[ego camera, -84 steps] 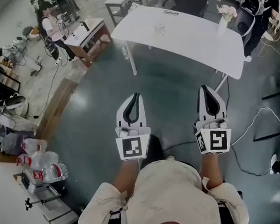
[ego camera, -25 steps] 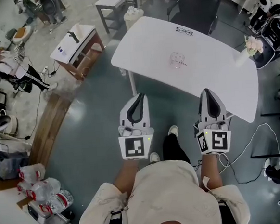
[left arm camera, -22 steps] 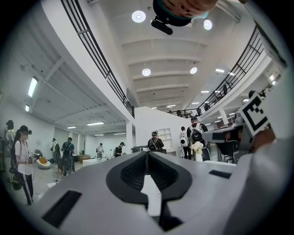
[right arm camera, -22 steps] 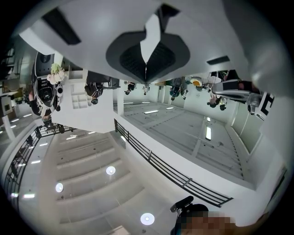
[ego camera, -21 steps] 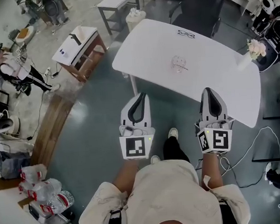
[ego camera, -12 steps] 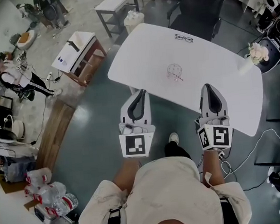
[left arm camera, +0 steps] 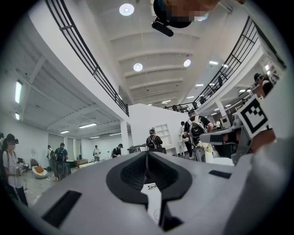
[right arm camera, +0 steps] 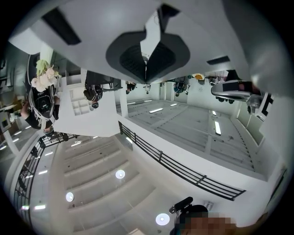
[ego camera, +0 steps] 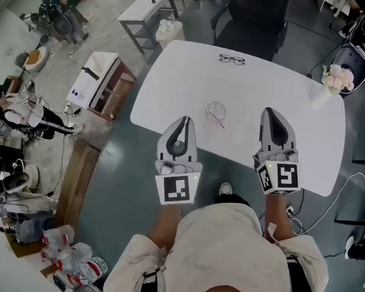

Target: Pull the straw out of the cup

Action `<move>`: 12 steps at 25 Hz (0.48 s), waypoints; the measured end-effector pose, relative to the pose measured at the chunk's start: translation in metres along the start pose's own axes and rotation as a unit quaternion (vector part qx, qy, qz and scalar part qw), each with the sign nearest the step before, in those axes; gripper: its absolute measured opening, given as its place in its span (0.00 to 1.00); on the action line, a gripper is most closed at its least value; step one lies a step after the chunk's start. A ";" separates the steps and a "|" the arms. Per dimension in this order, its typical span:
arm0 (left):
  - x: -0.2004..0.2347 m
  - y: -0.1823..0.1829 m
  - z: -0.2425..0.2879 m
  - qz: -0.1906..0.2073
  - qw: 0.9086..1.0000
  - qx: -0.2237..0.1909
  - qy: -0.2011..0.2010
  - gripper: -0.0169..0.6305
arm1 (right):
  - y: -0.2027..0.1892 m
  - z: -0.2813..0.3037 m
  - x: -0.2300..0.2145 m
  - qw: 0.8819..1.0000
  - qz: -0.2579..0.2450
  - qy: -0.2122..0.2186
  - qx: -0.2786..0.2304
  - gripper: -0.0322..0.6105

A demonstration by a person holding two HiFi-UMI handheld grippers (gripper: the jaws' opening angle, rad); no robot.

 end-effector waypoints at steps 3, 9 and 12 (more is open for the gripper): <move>-0.008 -0.002 0.020 0.006 1.000 0.000 0.004 0.05 | -0.005 0.014 -0.020 1.000 0.008 0.007 -0.008 0.05; -0.010 -0.018 0.041 0.012 1.000 0.020 0.014 0.05 | -0.015 0.039 -0.033 1.000 0.011 0.023 -0.004 0.05; -0.005 -0.027 0.049 0.006 1.000 0.025 0.018 0.05 | -0.022 0.050 -0.030 0.999 0.013 0.032 -0.002 0.05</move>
Point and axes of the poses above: the fingertips, and each gripper's own axes: z forward along the fingers, x to its left, y out of its top, the point moved 1 cm from there along -z, backward along the fingers, and after that the axes turned 3 degrees about -x, right-handed, at the moved point
